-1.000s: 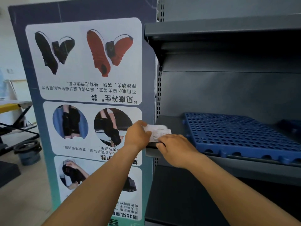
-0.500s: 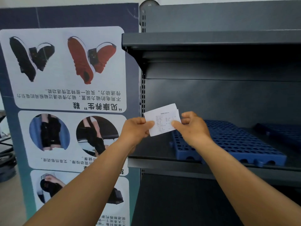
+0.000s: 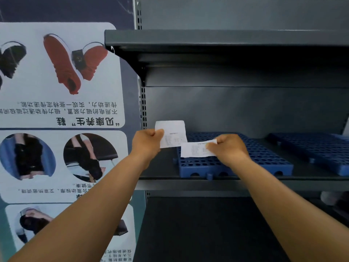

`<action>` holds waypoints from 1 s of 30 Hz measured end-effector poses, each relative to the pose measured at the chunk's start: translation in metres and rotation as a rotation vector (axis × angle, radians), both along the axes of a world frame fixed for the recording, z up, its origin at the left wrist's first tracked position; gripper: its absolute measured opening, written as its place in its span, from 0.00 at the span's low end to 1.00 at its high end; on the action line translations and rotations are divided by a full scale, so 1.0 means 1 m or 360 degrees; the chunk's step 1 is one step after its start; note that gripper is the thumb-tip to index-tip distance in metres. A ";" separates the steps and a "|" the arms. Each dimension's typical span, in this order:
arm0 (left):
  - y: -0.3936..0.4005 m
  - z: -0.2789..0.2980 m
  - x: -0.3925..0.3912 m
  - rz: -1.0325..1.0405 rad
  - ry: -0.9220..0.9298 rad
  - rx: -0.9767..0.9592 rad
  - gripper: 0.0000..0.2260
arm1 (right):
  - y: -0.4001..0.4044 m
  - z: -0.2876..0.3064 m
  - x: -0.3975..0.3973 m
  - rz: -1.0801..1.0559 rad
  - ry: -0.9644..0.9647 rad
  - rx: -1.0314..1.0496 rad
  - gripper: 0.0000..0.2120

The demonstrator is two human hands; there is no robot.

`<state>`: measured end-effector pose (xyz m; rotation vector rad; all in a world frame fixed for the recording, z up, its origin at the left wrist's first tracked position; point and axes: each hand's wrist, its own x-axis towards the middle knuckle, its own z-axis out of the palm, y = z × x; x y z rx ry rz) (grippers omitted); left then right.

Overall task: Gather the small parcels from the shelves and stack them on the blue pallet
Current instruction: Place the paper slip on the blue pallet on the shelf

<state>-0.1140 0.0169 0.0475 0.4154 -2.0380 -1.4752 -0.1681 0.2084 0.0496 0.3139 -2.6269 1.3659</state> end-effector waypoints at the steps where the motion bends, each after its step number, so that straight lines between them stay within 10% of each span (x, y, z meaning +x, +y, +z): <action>1: -0.002 0.000 -0.001 0.0022 0.0026 0.0066 0.10 | 0.001 -0.003 0.000 0.0004 -0.0015 0.0108 0.09; 14: 0.003 0.002 0.003 -0.0144 0.0049 0.0081 0.08 | 0.001 -0.015 -0.002 -0.0196 0.0050 0.0546 0.30; 20: 0.030 0.005 -0.003 -0.0298 0.0038 0.0077 0.08 | 0.013 -0.006 0.016 -0.0088 0.0232 -0.0144 0.19; 30: 0.119 0.008 -0.032 -0.0499 0.0136 -0.0215 0.08 | 0.087 0.007 0.012 -0.0289 0.0273 -0.0389 0.05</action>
